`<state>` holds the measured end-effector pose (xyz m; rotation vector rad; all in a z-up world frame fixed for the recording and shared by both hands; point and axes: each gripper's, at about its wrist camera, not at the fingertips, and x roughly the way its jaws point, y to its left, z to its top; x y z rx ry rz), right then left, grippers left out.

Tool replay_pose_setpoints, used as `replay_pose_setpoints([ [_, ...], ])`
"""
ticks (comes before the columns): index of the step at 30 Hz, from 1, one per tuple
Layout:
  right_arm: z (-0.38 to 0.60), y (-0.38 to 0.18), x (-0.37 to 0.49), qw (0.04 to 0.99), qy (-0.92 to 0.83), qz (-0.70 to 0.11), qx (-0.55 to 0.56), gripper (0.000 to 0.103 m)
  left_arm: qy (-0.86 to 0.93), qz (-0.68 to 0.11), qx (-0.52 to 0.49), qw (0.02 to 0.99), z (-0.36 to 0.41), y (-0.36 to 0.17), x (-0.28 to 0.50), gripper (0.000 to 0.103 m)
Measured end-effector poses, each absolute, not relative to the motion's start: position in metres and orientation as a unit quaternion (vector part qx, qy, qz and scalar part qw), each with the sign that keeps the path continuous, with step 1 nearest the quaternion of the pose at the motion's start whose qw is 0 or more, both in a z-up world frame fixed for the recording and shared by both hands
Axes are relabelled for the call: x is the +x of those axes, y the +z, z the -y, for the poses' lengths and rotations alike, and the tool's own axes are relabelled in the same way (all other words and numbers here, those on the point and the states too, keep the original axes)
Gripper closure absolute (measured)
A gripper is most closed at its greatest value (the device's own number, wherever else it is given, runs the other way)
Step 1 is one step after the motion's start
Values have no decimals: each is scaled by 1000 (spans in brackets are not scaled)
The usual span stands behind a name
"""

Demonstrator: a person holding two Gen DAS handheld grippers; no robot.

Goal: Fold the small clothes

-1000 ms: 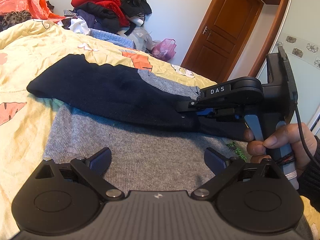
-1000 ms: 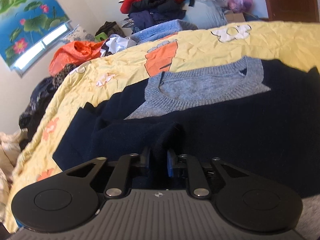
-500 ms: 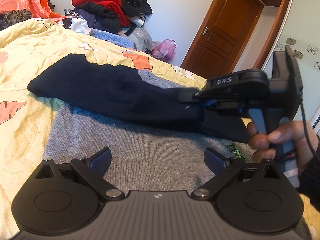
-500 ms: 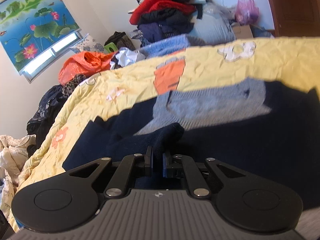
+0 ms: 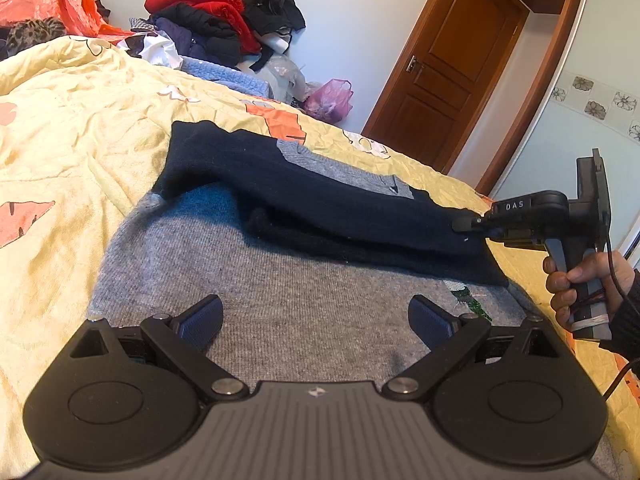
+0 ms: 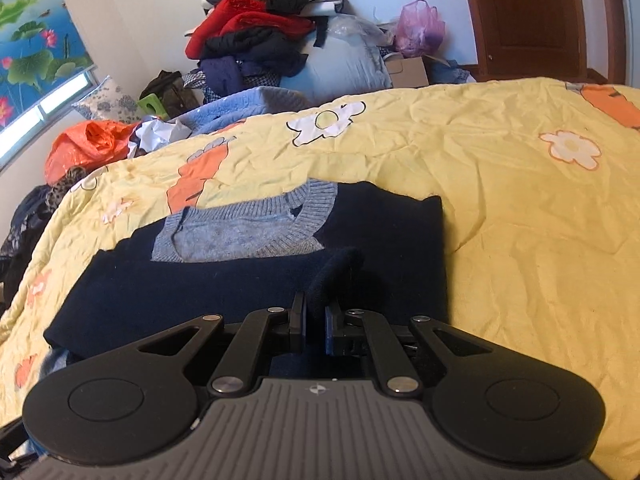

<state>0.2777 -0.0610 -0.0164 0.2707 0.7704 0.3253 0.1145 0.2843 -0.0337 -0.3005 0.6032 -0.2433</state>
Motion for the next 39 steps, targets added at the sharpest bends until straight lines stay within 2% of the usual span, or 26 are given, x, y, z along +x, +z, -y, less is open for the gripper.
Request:
replay_pose_setpoints([
  [39, 82, -26, 285, 911, 115, -377, 119, 88, -118, -295, -146, 937, -284, -34, 115, 3],
])
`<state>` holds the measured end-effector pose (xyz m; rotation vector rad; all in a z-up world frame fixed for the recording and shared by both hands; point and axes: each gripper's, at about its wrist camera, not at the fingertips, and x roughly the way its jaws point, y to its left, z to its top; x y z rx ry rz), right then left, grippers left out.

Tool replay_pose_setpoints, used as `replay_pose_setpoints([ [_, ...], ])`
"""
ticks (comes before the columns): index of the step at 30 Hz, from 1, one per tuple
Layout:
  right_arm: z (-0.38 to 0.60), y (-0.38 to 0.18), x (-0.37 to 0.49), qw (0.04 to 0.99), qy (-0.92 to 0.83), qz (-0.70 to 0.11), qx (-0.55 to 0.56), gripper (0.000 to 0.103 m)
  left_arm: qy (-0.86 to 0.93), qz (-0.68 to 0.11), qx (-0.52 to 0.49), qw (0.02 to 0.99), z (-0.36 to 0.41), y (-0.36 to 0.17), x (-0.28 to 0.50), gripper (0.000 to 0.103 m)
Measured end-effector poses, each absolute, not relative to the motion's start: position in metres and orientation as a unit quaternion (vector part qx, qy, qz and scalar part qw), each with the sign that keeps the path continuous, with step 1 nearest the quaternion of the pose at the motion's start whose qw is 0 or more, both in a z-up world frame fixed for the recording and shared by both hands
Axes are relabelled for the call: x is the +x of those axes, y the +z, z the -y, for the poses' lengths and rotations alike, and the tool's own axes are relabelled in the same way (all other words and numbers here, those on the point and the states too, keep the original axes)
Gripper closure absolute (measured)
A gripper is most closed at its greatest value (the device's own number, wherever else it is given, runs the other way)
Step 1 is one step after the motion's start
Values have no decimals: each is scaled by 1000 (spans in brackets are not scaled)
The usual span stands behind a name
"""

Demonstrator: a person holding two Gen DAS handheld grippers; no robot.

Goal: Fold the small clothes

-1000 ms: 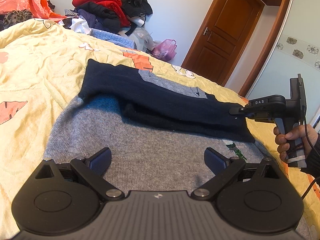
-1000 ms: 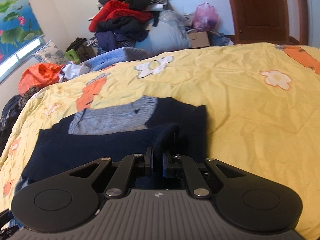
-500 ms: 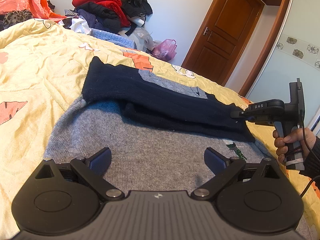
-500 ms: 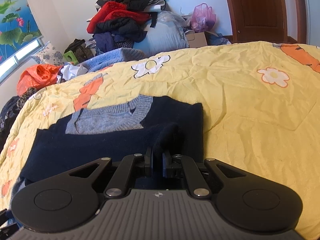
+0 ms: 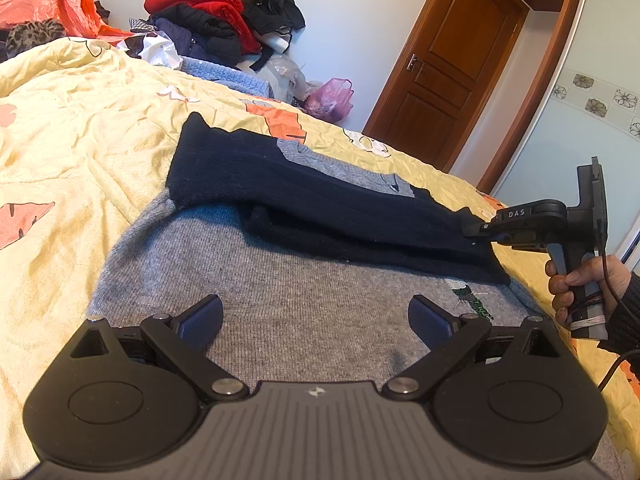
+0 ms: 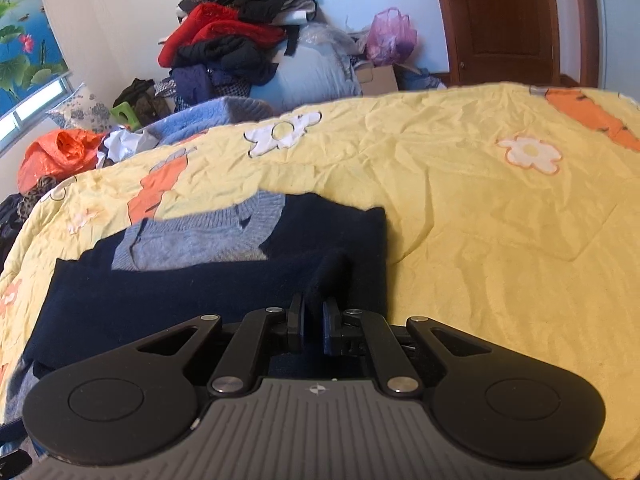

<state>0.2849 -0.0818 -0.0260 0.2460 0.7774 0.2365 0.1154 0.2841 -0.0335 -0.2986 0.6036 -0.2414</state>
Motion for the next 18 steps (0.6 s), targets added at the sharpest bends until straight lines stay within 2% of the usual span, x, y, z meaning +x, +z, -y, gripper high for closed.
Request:
replay_pose_setpoints([
  [3, 77, -28, 284, 914, 109, -376, 103, 87, -118, -295, -146, 937, -284, -33, 115, 3],
  [5, 86, -24, 282, 911, 105, -372, 145, 77, -118, -295, -146, 937, -284, -33, 116, 3],
  [8, 101, -8, 269, 917, 103, -323, 208, 75, -118, -296, -145, 937, -284, -34, 116, 3],
  [9, 101, -7, 269, 917, 100, -322, 212, 70, -118, -296, -145, 937, -285, -34, 116, 3],
  [14, 76, -5, 261, 921, 121, -335, 157, 69, -116, -297, -141, 937, -284, -34, 116, 3],
  [18, 54, -25, 261, 916, 112, -374, 89, 67, -113, -298, -139, 938, -283, -34, 116, 3],
])
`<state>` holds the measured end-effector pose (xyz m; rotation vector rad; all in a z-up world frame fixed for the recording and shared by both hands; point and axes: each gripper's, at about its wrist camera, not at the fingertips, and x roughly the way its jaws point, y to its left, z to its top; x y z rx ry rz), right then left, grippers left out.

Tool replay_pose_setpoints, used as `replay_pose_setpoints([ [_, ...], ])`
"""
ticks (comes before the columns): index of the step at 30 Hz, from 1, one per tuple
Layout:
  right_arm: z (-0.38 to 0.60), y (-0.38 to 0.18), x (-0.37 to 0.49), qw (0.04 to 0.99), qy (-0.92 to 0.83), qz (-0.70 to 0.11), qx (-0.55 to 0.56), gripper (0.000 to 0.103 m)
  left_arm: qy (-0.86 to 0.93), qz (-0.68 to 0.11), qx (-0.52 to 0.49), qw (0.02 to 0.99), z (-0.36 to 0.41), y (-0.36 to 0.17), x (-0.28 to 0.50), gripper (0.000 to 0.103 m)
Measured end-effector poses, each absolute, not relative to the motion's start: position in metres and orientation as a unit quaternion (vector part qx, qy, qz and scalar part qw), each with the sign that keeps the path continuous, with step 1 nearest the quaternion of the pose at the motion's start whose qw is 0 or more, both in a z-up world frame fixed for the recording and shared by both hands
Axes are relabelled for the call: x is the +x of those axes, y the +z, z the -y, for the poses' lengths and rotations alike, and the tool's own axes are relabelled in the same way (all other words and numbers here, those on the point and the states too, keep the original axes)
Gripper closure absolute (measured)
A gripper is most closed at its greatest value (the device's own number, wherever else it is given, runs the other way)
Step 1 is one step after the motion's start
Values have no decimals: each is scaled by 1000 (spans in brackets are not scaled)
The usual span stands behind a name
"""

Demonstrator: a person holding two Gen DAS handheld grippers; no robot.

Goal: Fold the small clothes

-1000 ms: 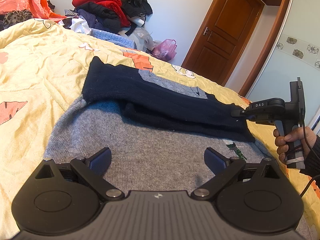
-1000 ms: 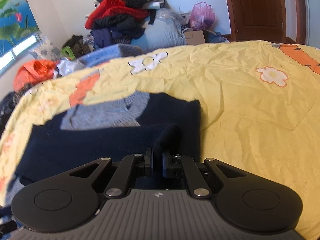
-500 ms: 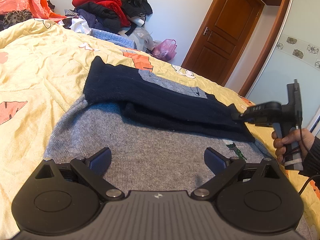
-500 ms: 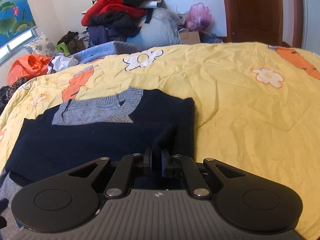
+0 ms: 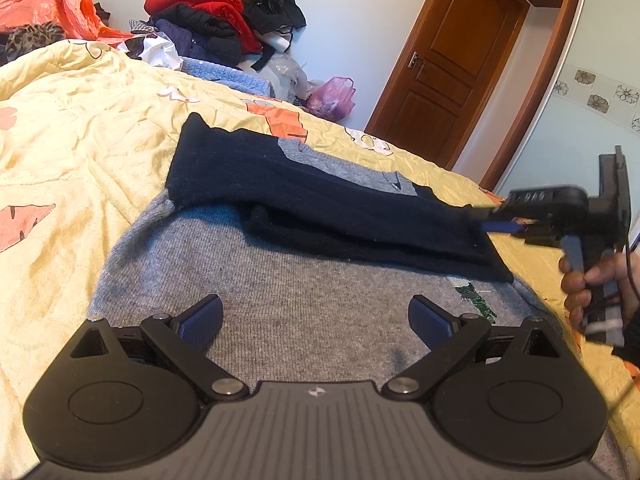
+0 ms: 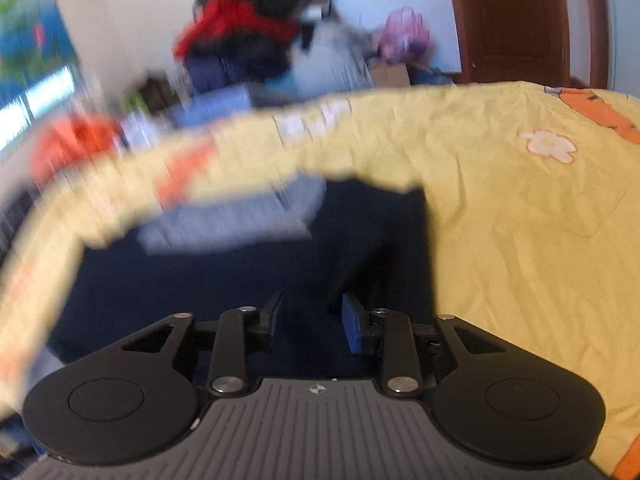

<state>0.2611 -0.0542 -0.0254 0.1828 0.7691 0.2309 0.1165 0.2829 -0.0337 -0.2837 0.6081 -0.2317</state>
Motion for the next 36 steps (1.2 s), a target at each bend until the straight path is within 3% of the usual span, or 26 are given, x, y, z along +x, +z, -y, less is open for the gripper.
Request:
replay_pose_setpoints([
  [4, 63, -18, 250, 920, 92, -360, 121, 63, -112, -300, -132, 938, -281, -34, 117, 3],
  [13, 23, -33, 190, 931, 116, -345, -10, 53, -107, -303, -119, 940, -277, -34, 118, 2],
  [19, 14, -28, 167, 932, 105, -348, -2, 51, -98, -308, -97, 941, -269, -33, 119, 2],
  [23, 12, -41, 156, 937, 93, -337, -16, 33, -88, -321, -57, 941, -258, -33, 122, 0],
  [26, 17, -32, 145, 935, 82, -344, 24, 33, -72, -337, 0, 939, -240, -34, 125, 0],
  [28, 16, -35, 134, 934, 95, -343, 21, 28, -64, -343, 26, 937, -234, -36, 127, 0],
  [31, 10, -42, 120, 937, 87, -337, -19, 24, -60, -344, 32, 936, -233, -36, 127, 0],
  [34, 15, -37, 107, 935, 93, -341, 10, 22, -58, -344, 34, 936, -232, -37, 127, 0],
  [36, 15, -43, 100, 936, 88, -341, 2, 14, -56, -345, 36, 936, -231, -37, 127, 0],
])
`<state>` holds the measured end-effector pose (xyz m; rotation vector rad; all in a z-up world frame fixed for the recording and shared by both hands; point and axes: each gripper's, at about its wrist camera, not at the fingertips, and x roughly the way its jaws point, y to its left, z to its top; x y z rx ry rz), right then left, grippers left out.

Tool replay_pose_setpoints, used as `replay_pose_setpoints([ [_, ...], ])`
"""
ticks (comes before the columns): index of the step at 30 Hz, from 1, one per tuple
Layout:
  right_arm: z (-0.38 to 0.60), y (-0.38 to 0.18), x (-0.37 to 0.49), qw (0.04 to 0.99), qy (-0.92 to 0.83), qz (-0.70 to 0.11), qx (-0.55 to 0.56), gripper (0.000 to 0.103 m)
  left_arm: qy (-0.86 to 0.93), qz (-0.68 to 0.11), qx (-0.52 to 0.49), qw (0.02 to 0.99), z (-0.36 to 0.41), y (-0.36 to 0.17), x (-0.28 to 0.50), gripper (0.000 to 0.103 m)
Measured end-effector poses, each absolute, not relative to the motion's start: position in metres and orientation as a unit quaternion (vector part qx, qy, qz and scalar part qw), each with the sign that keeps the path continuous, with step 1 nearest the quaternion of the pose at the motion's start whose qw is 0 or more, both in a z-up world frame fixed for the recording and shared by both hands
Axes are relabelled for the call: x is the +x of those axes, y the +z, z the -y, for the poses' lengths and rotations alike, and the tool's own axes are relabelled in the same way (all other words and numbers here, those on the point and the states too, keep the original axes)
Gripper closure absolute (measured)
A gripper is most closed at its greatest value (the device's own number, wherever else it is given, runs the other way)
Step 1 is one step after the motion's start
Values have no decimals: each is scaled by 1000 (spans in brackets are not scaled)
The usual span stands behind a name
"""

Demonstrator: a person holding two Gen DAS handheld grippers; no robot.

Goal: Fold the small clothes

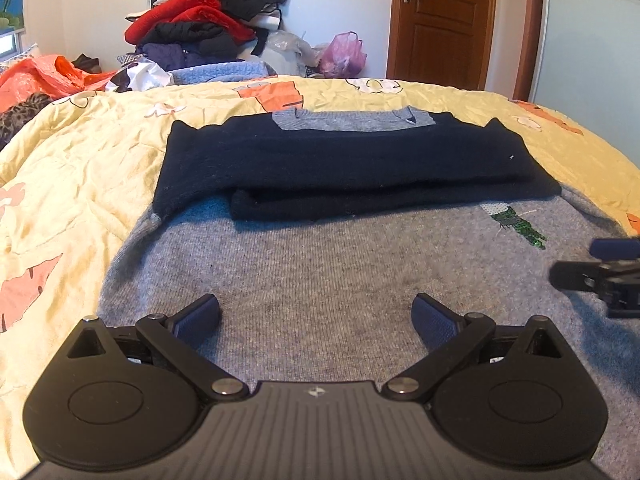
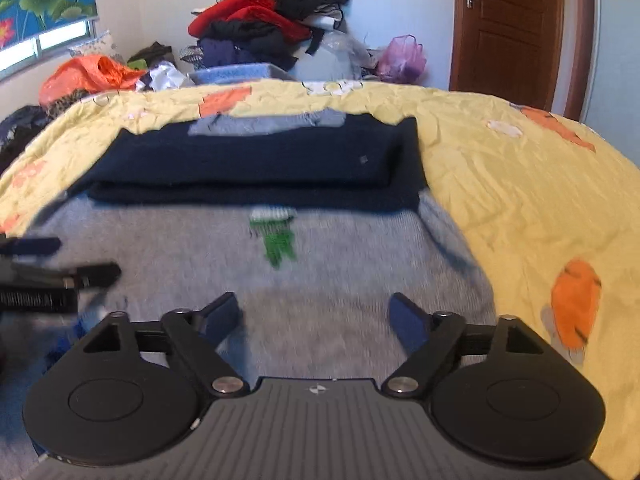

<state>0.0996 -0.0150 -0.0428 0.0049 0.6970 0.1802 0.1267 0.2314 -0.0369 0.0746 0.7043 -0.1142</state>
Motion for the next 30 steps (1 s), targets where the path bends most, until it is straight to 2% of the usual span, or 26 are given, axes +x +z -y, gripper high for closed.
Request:
replay_pose_setpoints([
  [13, 15, -46, 56, 935, 81, -345, -9, 0, 7, -371, 19, 928, -221, -30, 82, 0],
  [21, 15, -48, 51, 936, 79, -343, -13, 0, 6, -361, 24, 932, -211, -34, 28, 0],
  [30, 14, -46, 30, 934, 78, -348, -16, 0, 1, -350, 22, 936, -213, -36, 26, 0],
])
